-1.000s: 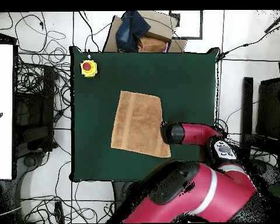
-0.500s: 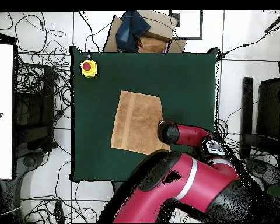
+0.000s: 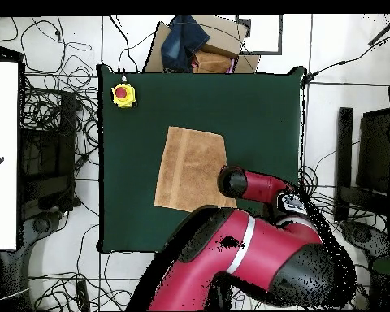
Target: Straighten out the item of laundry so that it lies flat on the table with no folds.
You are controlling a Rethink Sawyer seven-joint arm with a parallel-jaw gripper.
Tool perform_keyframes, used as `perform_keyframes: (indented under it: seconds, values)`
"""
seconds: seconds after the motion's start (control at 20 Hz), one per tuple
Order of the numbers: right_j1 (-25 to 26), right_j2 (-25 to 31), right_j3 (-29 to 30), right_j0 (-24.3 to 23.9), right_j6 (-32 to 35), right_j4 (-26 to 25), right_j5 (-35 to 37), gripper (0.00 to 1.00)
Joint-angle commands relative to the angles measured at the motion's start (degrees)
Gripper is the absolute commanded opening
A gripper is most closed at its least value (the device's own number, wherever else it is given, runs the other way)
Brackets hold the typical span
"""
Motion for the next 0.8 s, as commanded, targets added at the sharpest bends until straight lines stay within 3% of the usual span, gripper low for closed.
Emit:
perform_keyframes:
  seconds: [0.05, 0.4, 0.8]
  values:
    - [4.38, -0.06, -4.41, 3.48, 15.11, 7.18, -2.89, 1.0]
    - [2.23, -1.6, -0.6, 7.29, 17.39, 12.47, -3.3, 1.0]
    - [0.12, -1.45, 1.28, 8.25, 15.78, 16.62, -1.25, 1.0]
